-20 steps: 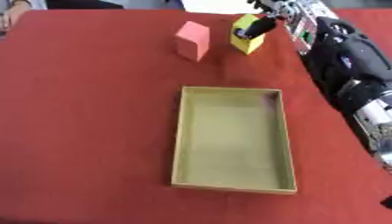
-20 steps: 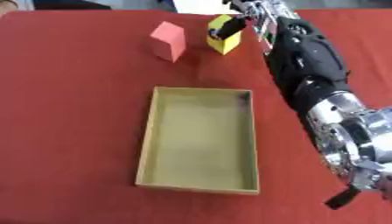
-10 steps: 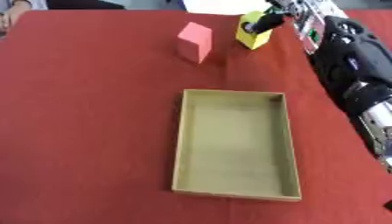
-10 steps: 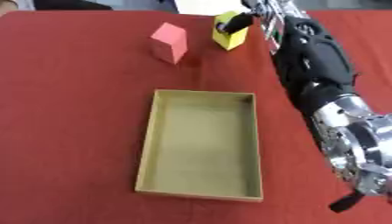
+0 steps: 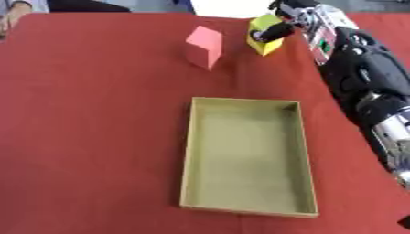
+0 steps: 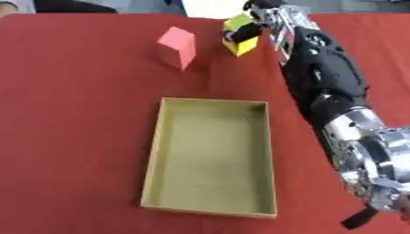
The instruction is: Pick up objects on the table and place them in the box.
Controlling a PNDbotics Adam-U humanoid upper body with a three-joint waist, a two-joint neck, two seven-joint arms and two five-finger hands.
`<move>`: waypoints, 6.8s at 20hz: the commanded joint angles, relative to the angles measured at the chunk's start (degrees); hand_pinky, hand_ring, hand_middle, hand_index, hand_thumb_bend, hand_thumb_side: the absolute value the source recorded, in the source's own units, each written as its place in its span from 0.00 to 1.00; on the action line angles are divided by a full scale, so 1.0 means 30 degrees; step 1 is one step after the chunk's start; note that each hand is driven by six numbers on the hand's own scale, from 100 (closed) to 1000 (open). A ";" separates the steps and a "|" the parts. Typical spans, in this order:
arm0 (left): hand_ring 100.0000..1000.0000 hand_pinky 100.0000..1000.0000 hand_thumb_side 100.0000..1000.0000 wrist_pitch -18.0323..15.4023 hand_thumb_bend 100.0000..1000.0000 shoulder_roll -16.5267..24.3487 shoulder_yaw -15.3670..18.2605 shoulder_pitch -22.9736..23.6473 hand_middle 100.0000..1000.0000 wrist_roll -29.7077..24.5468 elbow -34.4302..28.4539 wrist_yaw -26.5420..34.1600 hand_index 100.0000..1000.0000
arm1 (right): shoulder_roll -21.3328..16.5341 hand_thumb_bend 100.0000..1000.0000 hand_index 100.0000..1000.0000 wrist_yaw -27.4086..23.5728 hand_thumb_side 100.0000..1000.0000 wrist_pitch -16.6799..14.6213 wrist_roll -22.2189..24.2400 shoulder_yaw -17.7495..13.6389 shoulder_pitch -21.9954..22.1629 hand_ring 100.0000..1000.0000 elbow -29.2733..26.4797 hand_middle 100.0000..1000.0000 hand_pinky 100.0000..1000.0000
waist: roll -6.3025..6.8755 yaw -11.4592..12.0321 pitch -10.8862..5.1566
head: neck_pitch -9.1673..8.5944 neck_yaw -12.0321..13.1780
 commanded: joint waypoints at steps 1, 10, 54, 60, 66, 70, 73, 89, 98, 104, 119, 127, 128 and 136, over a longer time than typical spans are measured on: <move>0.65 0.82 0.74 0.0008 0.00 0.0292 -0.0009 -0.0180 0.56 -0.0037 -0.0315 -0.0056 0.71 | -0.0487 0.24 0.98 -0.0398 0.62 0.0047 0.0469 -0.0014 -0.0282 0.98 -0.0243 0.86 0.89 | 0.0071 0.0091 -0.0241 | -0.0172 -0.0087; 0.65 0.82 0.74 0.0017 0.00 0.0257 -0.0001 -0.0192 0.57 -0.0025 -0.0315 -0.0110 0.72 | -0.0576 0.22 0.97 -0.0767 0.62 0.0450 0.0551 -0.0037 0.0032 0.91 -0.0241 0.82 0.86 | 0.0089 0.0125 -0.0147 | -0.0183 -0.0101; 0.66 0.82 0.71 0.0087 0.00 0.0855 0.0178 -0.0040 0.57 -0.0078 -0.0315 -0.0127 0.72 | -0.6461 0.13 0.85 -1.0282 0.56 -0.8595 -0.1220 1.0074 0.4975 0.77 -1.2671 0.60 0.77 | 0.0058 -0.1274 -0.1605 | 0.0908 0.1183; 0.67 0.82 0.71 0.0102 0.00 0.0920 0.0178 0.0020 0.57 -0.0090 -0.0315 -0.0111 0.72 | -0.7562 0.14 0.85 -1.2129 0.56 -1.0349 -0.0475 1.0657 0.6595 0.77 -1.5674 0.61 0.78 | 0.0050 -0.1564 -0.1792 | 0.1024 0.1363; 0.67 0.82 0.71 0.0127 0.00 0.0953 0.0137 0.0054 0.57 -0.0126 -0.0315 -0.0085 0.72 | -0.7848 0.12 0.84 -1.3900 0.58 -1.0108 0.0776 1.1288 0.7620 0.77 -1.7342 0.60 0.77 | -0.0021 -0.1728 -0.1997 | 0.1277 0.1433; 0.67 0.82 0.71 0.0155 0.00 0.0967 0.0114 0.0075 0.57 -0.0157 -0.0315 -0.0068 0.72 | -0.7517 0.10 0.84 -1.5053 0.59 -0.9997 0.1710 1.1776 0.7902 0.77 -1.7517 0.60 0.76 | -0.0058 -0.1740 -0.2105 | 0.1530 0.1473; 0.67 0.82 0.71 0.0167 0.00 0.0964 0.0098 0.0101 0.57 -0.0178 -0.0315 -0.0052 0.72 | -0.7238 0.08 0.84 -1.5915 0.61 -0.9869 0.2367 1.1973 0.8040 0.76 -1.7637 0.59 0.75 | -0.0085 -0.1734 -0.2177 | 0.1696 0.1502; 0.67 0.81 0.71 0.0213 0.00 0.0989 0.0006 0.0144 0.57 -0.0261 -0.0315 -0.0022 0.72 | -0.6147 0.00 0.85 -1.9038 0.64 -0.8609 0.5280 1.2891 0.8775 0.76 -1.8640 0.60 0.75 | -0.0223 -0.1671 -0.2221 | 0.1928 0.1280; 0.67 0.81 0.71 0.0266 0.00 0.0923 -0.0076 0.0169 0.57 -0.0339 -0.0315 0.0026 0.72 | -0.5498 0.02 0.86 -1.6662 0.64 -1.0188 0.5083 1.3346 0.9120 0.76 -1.8468 0.63 0.75 | -0.0248 -0.1520 -0.2242 | 0.1990 0.1121; 0.67 0.81 0.71 0.0273 0.00 0.0923 -0.0118 0.0179 0.57 -0.0381 -0.0315 0.0047 0.72 | -0.5132 0.00 0.86 -1.5206 0.70 -1.1063 0.4168 1.3619 0.9208 0.76 -1.8144 0.63 0.75 | -0.0244 -0.1523 -0.2232 | 0.2003 0.1051; 0.67 0.81 0.71 0.0266 0.00 0.0814 -0.0229 0.0131 0.57 -0.0464 -0.0315 0.0101 0.71 | -0.4928 0.00 0.91 -1.4410 1.00 -1.2815 0.5706 1.3526 0.9273 0.80 -1.6740 0.71 0.76 | -0.0084 -0.1472 -0.2050 | 0.2070 0.0912; 0.67 0.81 0.71 0.0264 0.00 0.0763 -0.0249 0.0085 0.57 -0.0514 -0.0315 0.0121 0.71 | -0.4767 0.00 0.94 -1.3156 1.00 -1.3778 0.5021 1.3247 0.9210 0.85 -1.5838 0.79 0.78 | -0.0058 -0.1472 -0.1965 | 0.2113 0.0907; 0.67 0.81 0.71 0.0267 0.00 0.0763 -0.0245 0.0083 0.57 -0.0514 -0.0315 0.0121 0.71 | -0.4777 0.00 0.94 -1.3013 1.00 -1.3952 0.4958 1.3205 0.9202 0.85 -1.5798 0.79 0.78 | -0.0059 -0.1472 -0.1965 | 0.2123 0.0909; 0.67 0.81 0.71 0.0321 0.00 0.0761 -0.0212 0.0102 0.57 -0.0547 -0.0315 0.0116 0.71 | -0.5003 0.34 0.91 -1.3139 0.92 -1.5268 0.4893 1.2596 0.9065 0.84 -1.5690 0.74 0.79 | -0.0085 -0.1497 -0.1990 | 0.2083 0.0963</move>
